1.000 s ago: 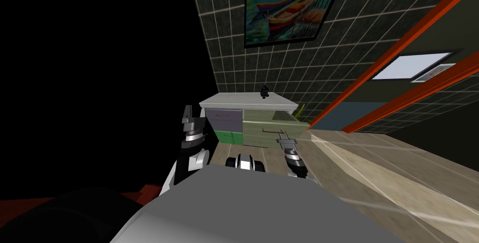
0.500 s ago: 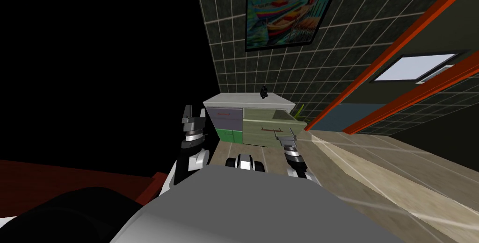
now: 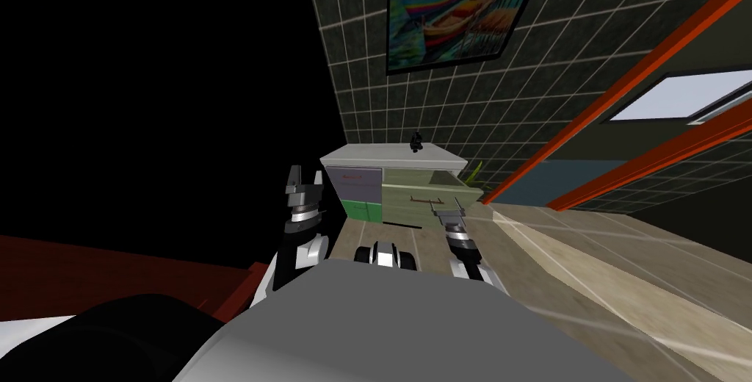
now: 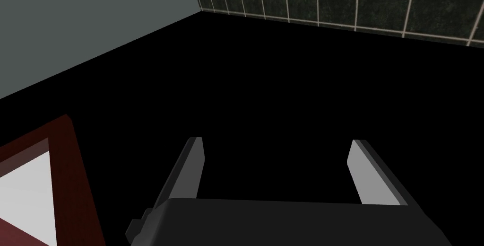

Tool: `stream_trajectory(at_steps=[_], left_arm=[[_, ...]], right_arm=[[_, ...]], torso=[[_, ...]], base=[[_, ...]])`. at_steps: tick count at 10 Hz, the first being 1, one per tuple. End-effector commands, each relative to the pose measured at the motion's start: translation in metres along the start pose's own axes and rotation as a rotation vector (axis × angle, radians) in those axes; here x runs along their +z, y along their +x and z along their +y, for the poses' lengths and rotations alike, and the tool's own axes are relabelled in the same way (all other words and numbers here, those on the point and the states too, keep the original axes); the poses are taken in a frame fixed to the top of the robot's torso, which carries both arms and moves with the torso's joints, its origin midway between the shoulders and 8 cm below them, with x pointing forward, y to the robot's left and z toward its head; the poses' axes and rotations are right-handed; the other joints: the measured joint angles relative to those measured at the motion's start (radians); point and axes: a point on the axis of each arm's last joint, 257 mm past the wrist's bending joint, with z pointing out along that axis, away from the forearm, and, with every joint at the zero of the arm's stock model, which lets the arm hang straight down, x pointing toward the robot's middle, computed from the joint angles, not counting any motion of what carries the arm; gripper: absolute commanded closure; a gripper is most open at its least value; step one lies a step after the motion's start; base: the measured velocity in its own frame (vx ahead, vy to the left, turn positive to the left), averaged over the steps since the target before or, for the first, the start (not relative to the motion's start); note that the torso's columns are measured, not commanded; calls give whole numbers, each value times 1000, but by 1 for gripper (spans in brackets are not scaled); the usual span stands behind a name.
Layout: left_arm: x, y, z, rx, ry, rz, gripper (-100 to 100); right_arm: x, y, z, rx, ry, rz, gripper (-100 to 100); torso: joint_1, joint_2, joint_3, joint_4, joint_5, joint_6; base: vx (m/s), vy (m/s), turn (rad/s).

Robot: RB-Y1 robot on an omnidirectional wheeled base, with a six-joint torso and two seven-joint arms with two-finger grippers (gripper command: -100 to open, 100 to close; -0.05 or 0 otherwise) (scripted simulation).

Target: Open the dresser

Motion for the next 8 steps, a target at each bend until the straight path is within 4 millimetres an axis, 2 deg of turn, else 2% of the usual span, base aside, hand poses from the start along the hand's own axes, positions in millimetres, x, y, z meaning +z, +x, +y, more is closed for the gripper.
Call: stream_trajectory(at_steps=[1, 2, 3, 8], left_arm=[[0, 0, 0, 0, 0, 0, 0], [0, 0, 0, 0, 0, 0, 0], [0, 0, 0, 0, 0, 0, 0], [0, 0, 0, 0, 0, 0, 0]], right_arm=[[15, -15, -10, 1, 23, -30, -100], [5, -2, -1, -1, 3, 14, -100], [4, 2, 1, -1, -1, 26, 0], [-5, 13, 6, -3, -15, 64, 0]], torso=[[0, 2, 1, 1, 0, 0], [1, 4, 2, 3, 2, 0], [1, 1, 2, -1, -1, 0], [-5, -13, -5, -12, -8, -2]], base=[[-26, -14, 18], [0, -5, 15], [0, 0, 0], [0, 0, 0]])
